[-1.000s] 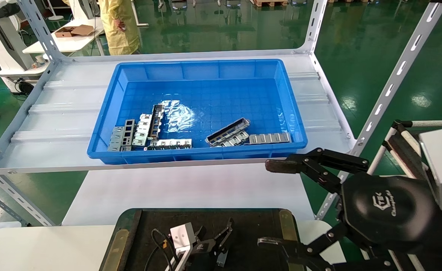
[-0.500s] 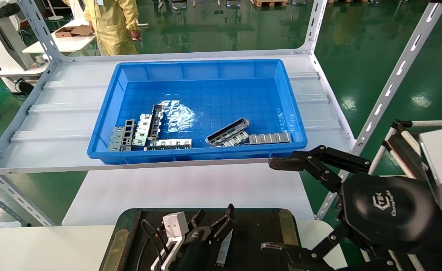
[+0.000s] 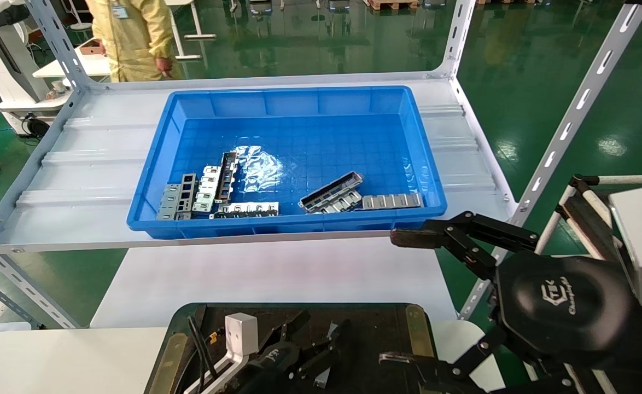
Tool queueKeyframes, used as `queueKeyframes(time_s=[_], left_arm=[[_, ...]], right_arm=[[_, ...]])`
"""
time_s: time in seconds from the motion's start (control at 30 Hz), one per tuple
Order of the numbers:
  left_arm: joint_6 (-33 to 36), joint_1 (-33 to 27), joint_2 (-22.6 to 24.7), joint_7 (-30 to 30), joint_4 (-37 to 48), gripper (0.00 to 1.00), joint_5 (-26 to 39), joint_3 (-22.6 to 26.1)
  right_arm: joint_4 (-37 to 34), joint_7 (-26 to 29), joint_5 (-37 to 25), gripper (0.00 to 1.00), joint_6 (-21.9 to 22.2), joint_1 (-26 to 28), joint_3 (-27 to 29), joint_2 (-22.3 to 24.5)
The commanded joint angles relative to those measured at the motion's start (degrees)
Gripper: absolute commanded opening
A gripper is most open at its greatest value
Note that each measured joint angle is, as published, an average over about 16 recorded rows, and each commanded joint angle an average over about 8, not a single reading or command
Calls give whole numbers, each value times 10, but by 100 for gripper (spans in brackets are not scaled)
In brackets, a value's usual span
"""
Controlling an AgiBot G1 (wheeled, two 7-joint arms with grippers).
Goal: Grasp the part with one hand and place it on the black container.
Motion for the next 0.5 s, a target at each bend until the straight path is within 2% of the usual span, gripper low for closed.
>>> queueKeyframes(time_s=[0.03, 0.27, 0.5], left_arm=[[-12, -12, -19, -40, -6, 100, 38, 21], [-79, -43, -54, -145, 27, 100, 135, 76], [-126, -64, -97, -191, 31, 100, 200, 110]], right_arm=[[0, 0, 0, 100, 0, 0, 0, 0], [0, 0, 0, 100, 0, 0, 0, 0], [0, 0, 0, 100, 0, 0, 0, 0]])
